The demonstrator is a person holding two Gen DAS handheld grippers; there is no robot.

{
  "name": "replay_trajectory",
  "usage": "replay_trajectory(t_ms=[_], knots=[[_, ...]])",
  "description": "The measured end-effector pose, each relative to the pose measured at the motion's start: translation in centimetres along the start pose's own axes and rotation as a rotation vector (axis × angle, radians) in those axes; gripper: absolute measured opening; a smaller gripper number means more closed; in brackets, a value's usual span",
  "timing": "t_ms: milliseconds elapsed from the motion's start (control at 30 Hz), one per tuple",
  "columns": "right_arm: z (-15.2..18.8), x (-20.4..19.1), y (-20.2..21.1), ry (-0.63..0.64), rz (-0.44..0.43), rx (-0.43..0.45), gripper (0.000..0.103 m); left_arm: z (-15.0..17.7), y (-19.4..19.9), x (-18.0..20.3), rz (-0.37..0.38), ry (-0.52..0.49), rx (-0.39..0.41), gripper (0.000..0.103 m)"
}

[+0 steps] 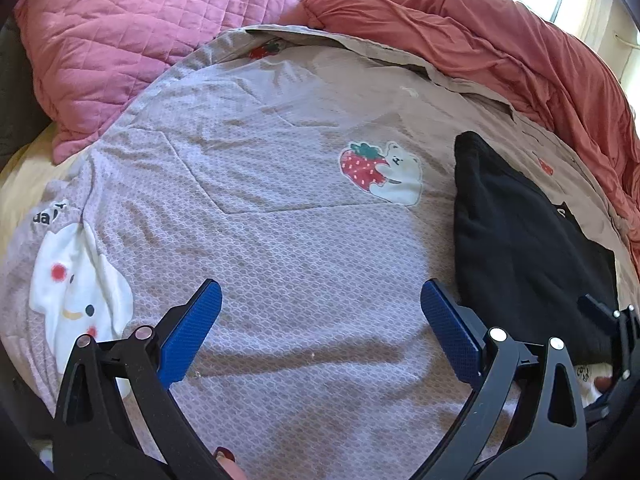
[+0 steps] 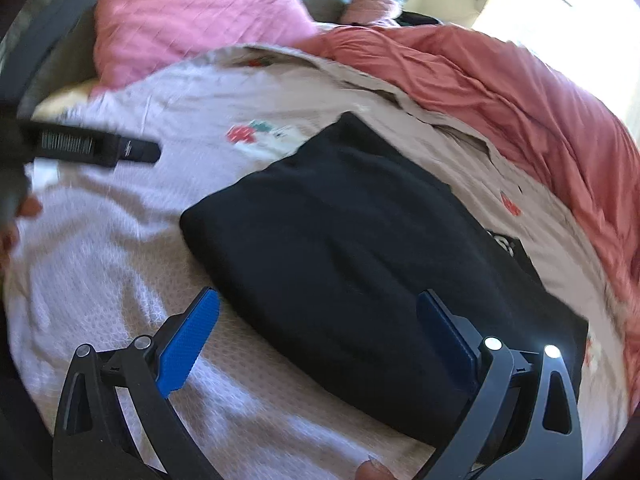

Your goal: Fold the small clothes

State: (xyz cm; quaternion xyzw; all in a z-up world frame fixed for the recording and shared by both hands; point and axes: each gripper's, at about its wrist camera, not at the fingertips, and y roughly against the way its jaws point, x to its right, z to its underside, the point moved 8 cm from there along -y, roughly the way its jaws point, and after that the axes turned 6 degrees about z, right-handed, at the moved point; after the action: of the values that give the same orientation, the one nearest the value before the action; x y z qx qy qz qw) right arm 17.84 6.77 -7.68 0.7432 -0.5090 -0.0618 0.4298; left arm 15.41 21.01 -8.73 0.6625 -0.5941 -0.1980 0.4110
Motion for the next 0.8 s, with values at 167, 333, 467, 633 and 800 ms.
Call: replay_trajectory(t_ms=[167,333,467,633,800], knots=[[0.1,-1.7,-1.3,0.09,0.084,0.018,0.097,0.0,-0.2,-0.3,0.001,0.014,-0.002,0.093],[-0.2,-1.7,-1.9,0.1,0.113,0.025,0.089,0.2,-0.7,-0.3,0.032,0.042,-0.018,0.093],[-0.5,-1.6,-2.2,0.094,0.098,0.024,0.059,-0.7,-1.2,0.5,0.084,0.068,-0.022,0.093],[-1.0,-0.6,-1.2,0.018,0.054,0.057,0.017,-2.9,-2.4,3.1,0.221,0.114,-0.056,0.093],[-1.4,1.9,0.4,-0.141,-0.066,0.087,0.01,-5.1,-4.9,7.8,0.455,0.155,-0.161,0.093]])
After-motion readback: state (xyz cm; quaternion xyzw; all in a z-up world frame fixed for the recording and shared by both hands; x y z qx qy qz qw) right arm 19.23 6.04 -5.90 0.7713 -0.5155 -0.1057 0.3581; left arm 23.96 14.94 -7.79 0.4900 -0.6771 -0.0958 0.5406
